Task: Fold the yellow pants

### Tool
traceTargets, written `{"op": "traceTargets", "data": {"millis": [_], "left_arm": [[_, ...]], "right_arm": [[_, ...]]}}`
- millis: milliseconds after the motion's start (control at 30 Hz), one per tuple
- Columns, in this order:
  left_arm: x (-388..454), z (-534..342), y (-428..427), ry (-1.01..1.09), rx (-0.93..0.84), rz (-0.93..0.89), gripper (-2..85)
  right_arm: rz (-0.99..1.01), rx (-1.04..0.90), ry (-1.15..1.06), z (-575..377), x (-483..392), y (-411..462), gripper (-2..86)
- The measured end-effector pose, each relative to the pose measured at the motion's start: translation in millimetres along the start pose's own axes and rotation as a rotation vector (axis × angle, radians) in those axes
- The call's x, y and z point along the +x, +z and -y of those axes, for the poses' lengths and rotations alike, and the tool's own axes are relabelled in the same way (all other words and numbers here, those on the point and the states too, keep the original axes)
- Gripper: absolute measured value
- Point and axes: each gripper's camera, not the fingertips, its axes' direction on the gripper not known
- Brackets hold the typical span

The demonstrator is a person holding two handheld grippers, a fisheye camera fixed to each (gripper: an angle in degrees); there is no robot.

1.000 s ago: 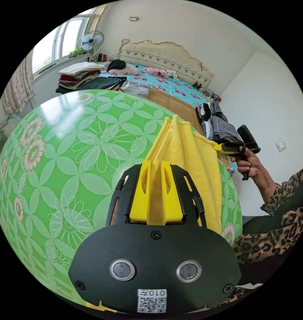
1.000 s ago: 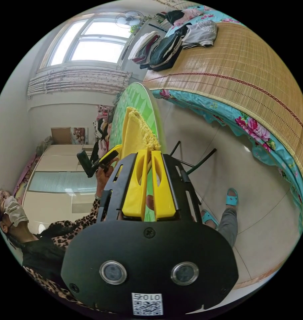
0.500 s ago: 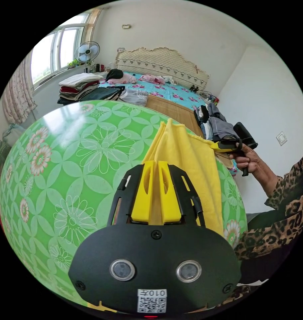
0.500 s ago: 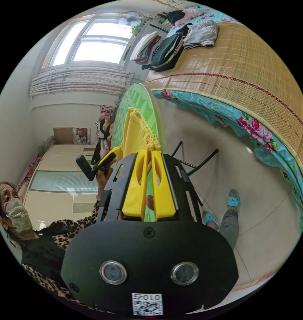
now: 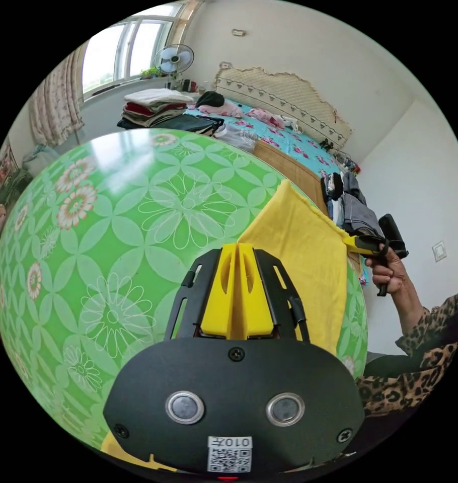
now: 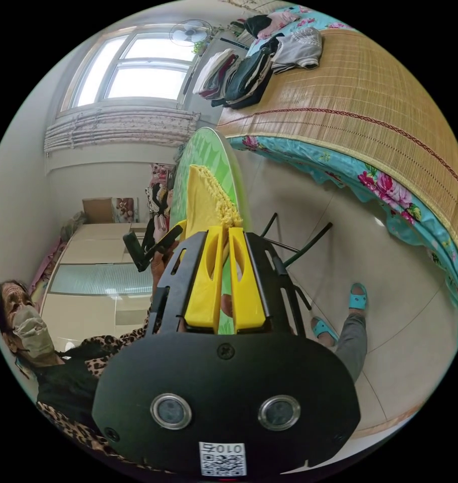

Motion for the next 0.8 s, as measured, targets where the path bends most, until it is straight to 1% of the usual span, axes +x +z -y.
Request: {"op": "traceTargets", "data": {"millis": [100,133,167,267,400,467,500,533,600,633,667,700,733,767,800], "left_arm": [[-19,-10,-5,-0.018,0.049,-0.091,-0.2],[-23,-13,-8,-0.029,0.070,-0.084,-0.2],[-31,-20,-10,-0.072,0.100,-0.035,-0.2],[-56,-30,13,-0.141,-0.027,0.009,-0.3],[-83,-81,-24,-0.214,0.127,0.056,-0.3],[-95,-119,-52,-0.259,0.204,0.081,-0.3],[-102,-152,-72,-0.303,0.247,0.102,-0.3],[-106,-170,-81,-0.327,0.267,0.107,-0.3],[-117,-256,-111,-0.454,0.365,0.099,-0.2],[-119,-280,-116,-0.498,0.385,0.100,-0.1],[-120,-331,-124,-0.599,0.421,0.113,0.0],[-118,-383,-131,-0.707,0.462,0.134,0.0],[-116,-409,-134,-0.757,0.484,0.147,0.1],[-109,-461,-140,-0.861,0.525,0.178,0.2],[-98,-508,-148,-0.947,0.556,0.232,0.3]], "right_arm": [[0.021,0.001,0.035,5,-13,16,2.1],[0.014,-0.001,0.037,7,-20,22,2.2],[0.004,-0.002,0.032,9,-28,29,2.3],[0.025,-0.006,0.065,17,-45,49,2.9],[0.011,0.025,0.061,19,-76,60,4.1],[-0.038,0.160,0.036,9,-100,45,4.5],[-0.051,0.186,-0.001,7,-111,42,4.6],[-0.071,0.187,-0.095,6,-136,45,4.9],[-0.053,0.115,-0.241,14,-183,71,6.0],[0.021,0.013,-0.358,24,-218,103,7.1],[0.093,-0.106,-0.452,33,-254,143,7.8],[0.109,-0.158,-0.495,37,-273,166,8.2],[0.109,-0.267,-0.593,42,-312,216,8.8],[0.090,-0.392,-0.692,43,-353,272,9.2],[0.078,-0.447,-0.741,40,-374,300,9.3]]}}
